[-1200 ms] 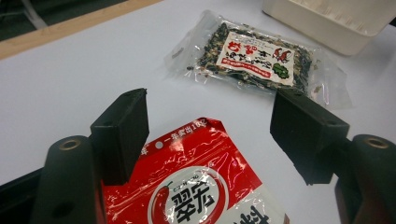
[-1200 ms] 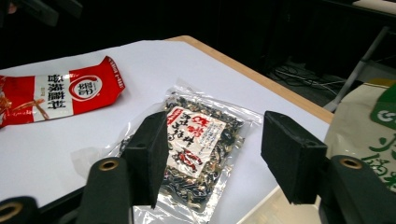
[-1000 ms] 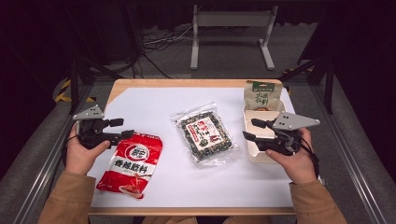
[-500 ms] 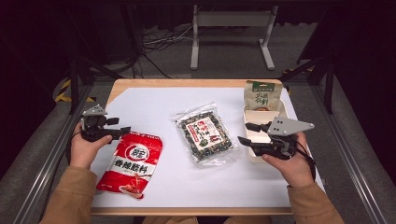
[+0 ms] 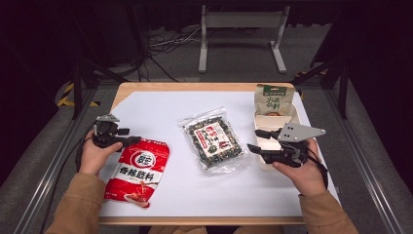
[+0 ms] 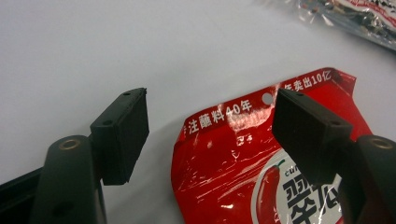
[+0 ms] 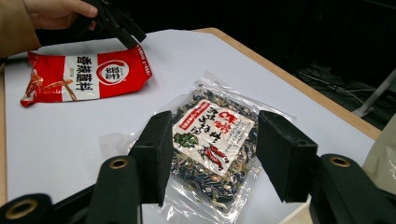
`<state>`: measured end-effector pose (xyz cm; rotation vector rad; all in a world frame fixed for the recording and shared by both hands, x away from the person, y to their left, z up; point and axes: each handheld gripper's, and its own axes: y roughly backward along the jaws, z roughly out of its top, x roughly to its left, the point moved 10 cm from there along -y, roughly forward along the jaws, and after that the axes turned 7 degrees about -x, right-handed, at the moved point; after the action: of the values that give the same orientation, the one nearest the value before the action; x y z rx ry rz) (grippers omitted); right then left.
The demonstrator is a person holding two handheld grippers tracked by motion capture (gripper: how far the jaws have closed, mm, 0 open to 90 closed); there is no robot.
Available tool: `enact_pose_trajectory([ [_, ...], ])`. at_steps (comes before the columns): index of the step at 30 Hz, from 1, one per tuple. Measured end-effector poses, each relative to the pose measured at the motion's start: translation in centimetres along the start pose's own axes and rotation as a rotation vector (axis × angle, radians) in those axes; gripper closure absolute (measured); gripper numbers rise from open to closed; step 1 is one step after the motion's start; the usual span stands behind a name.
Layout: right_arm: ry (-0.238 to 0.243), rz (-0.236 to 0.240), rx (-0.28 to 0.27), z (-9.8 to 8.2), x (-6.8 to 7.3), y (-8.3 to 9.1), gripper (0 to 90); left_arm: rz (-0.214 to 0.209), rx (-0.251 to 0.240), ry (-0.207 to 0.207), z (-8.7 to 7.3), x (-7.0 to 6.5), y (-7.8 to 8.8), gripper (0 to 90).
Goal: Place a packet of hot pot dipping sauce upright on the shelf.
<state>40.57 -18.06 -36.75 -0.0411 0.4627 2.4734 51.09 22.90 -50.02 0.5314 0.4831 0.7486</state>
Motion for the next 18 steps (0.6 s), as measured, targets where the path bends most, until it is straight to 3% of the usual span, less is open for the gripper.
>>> enact_pose_trajectory([
  [9, 0.016, 0.014, 0.012, -0.3, 0.3, -0.6, 46.4, -0.024, 0.054, 0.060, -1.5, 0.4, -0.9, 24.7],
  [16, 0.015, 0.023, 0.013, -0.5, 0.4, -0.8, 44.7, -0.044, 0.042, 0.041, -1.7, 0.2, -0.8, 25.3],
  [18, 0.017, 0.022, 0.012, -0.5, 0.4, -0.8, 44.4, -0.058, 0.039, 0.053, -1.7, -0.1, -0.8, 32.3],
])
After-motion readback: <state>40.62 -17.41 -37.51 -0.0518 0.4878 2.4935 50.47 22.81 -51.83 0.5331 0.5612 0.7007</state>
